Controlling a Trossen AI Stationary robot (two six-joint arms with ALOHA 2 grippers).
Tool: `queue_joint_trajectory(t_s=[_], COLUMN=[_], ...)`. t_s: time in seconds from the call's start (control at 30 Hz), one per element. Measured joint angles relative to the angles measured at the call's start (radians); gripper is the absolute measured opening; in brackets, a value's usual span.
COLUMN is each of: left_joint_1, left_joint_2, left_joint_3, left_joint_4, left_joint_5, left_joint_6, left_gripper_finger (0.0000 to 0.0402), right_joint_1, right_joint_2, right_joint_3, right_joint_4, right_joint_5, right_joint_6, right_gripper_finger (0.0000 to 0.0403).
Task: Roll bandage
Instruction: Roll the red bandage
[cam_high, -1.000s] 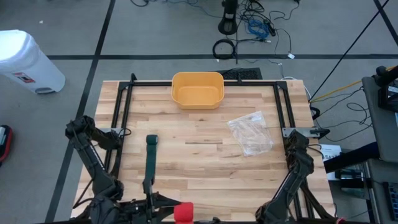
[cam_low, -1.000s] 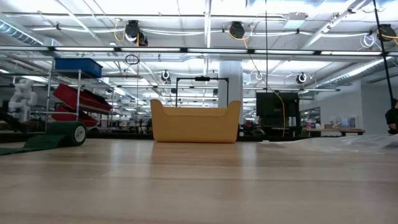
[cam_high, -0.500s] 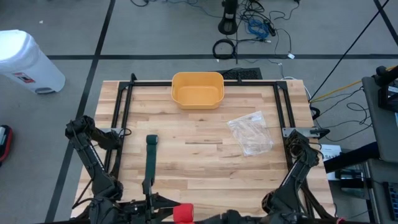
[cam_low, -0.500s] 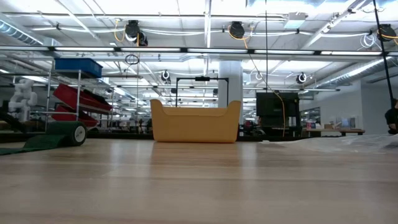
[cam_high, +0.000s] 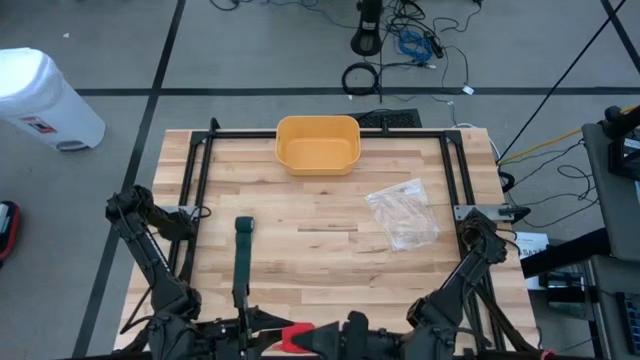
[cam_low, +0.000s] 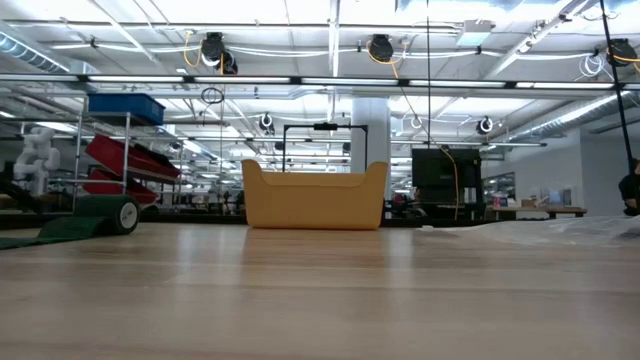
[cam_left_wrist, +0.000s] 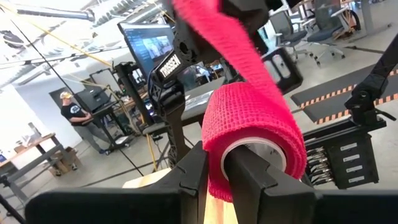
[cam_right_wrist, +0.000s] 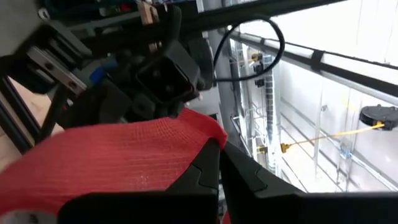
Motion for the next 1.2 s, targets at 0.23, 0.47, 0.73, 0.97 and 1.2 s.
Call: queue_joint_trajectory(t_s=[0.23,0.47,0.73,0.97,1.2], left_joint_1=[0.0,-0.001,-0.005,-0.006,-0.007], left_joint_2=[0.0,0.0,0.0,0.0,0.0], left_joint_3=[0.0,0.0,0.0,0.0,0.0], left_joint_4=[0.0,0.0,-0.001,-0.001,-0.001], left_joint_5=[0.0,-0.001,-0.002,-0.006,-0.005], left_joint_6=[0.0,-0.001,0.0,-0.001,-0.001], left_gripper_finger=[0.0058,0.0058,0.0058,0.0058,0.0058], right_joint_1=[-0.021,-0.03,-0.026,-0.026,-0.026], right_joint_2=[0.0,0.001,0.002,0.002,0.002], right_joint_3=[0.0,0.0,0.002,0.002,0.002], right_joint_4=[-0.017,-0.074,-0.169,-0.239,-0.289], right_joint_5=[0.025,0.11,0.19,0.244,0.245], right_joint_6=[0.031,0.119,0.244,0.322,0.395], right_gripper_finger=[0.0,0.0,0.0,0.0,0.0])
